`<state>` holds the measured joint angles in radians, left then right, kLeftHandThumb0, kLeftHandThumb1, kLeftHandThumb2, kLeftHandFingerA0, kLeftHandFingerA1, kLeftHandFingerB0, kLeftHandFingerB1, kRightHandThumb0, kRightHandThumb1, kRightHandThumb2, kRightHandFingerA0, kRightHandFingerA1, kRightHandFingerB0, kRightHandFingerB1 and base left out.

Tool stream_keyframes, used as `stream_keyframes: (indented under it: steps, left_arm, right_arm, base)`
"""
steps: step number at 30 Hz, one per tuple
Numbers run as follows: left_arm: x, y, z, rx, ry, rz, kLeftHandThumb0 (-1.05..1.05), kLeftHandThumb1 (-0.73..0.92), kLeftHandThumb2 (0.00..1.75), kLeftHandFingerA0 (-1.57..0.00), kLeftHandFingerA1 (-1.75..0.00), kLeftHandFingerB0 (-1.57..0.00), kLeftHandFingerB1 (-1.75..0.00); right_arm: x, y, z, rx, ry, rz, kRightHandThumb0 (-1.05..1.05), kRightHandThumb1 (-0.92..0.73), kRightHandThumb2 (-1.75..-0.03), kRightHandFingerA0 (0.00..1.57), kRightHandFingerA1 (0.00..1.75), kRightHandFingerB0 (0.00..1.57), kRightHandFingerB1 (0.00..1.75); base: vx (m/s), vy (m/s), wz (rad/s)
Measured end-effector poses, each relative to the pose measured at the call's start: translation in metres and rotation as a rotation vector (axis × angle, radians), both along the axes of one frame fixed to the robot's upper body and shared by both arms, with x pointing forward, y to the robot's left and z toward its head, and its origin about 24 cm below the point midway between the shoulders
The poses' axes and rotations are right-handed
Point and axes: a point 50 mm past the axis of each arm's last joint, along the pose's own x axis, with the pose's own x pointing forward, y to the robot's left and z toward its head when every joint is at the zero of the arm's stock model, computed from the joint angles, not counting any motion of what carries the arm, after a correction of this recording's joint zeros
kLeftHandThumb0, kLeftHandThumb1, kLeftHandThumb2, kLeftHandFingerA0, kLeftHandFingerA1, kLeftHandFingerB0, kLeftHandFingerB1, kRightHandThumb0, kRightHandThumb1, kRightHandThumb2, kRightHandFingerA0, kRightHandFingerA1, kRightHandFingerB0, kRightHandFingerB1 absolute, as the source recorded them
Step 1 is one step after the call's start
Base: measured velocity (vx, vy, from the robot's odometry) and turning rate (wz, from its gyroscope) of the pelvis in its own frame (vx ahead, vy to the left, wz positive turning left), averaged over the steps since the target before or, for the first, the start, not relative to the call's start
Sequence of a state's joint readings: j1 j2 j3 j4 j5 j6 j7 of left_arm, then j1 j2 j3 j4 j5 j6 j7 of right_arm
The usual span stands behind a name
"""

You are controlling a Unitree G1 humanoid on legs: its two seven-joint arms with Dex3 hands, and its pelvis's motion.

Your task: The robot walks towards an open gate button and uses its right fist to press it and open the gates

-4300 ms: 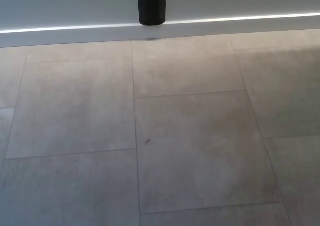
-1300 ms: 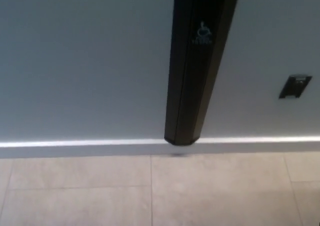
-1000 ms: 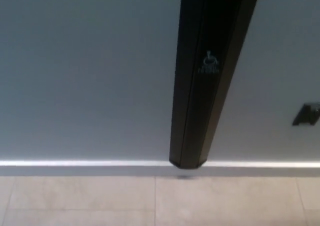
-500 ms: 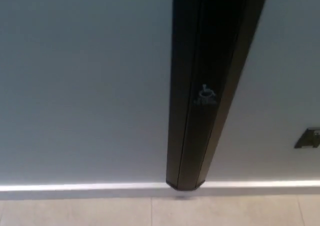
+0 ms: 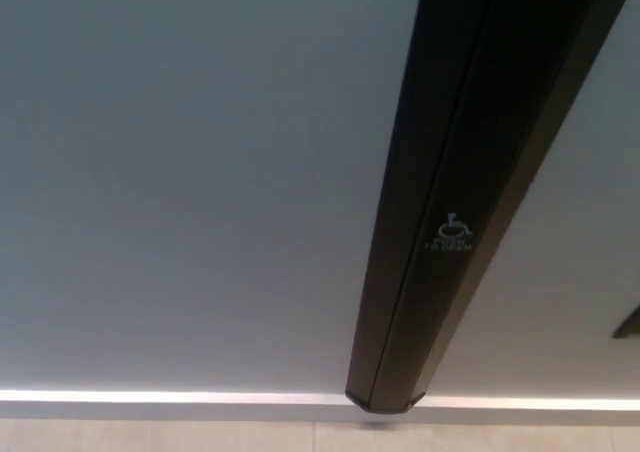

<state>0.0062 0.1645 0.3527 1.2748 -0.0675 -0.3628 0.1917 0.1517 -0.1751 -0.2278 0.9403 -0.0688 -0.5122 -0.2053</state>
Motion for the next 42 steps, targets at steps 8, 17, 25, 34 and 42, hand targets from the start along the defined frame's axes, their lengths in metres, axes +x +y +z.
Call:
stream_keyframes:
  steps: [8,17,25,34,42]
  left_arm:
    - [-0.002,-0.003,-0.002,-0.012,0.004,0.002,-0.05,0.53,1.04,-1.08,-1.00,-1.02,-0.70]
    - [-0.005,-0.001,-0.002,-0.005,0.012,0.003,-0.03,0.53,1.05,-1.09,-0.98,-1.01,-0.71]
    - [-0.003,0.001,0.000,-0.002,0.003,0.009,-0.05,0.54,1.06,-1.08,-0.99,-1.03,-0.73]
    - [-0.002,-0.003,-0.002,-0.012,-0.004,0.013,-0.02,0.52,1.09,-1.09,-1.01,-1.05,-0.71]
    - [0.001,-0.002,-0.001,-0.014,-0.014,0.021,-0.05,0.53,1.07,-1.10,-1.03,-1.04,-0.74]
  right_arm:
    - [-0.003,-0.003,0.001,-0.011,-0.002,-0.006,-0.06,-0.49,-1.16,1.10,0.96,0.91,0.69]
    - [0.000,-0.003,0.005,-0.013,-0.031,-0.014,-0.03,-0.49,-1.16,1.08,0.96,0.93,0.68]
    - [0.003,0.000,0.005,-0.007,-0.045,-0.014,-0.04,-0.48,-1.18,1.09,0.95,0.93,0.68]
    - [0.005,-0.002,0.007,-0.014,-0.052,-0.013,-0.07,-0.51,-1.16,1.09,0.96,0.90,0.71]
    - [0.011,-0.002,0.010,-0.015,-0.068,-0.008,-0.06,-0.48,-1.20,1.08,0.97,0.93,0.72]
  base:
    - [0.06,-0.157,-0.02]
    - [0.04,0.211,-0.02]
    - [0.03,0.080,0.03]
    - [0.00,-0.009,0.00]
    - [0.00,0.000,0.00]
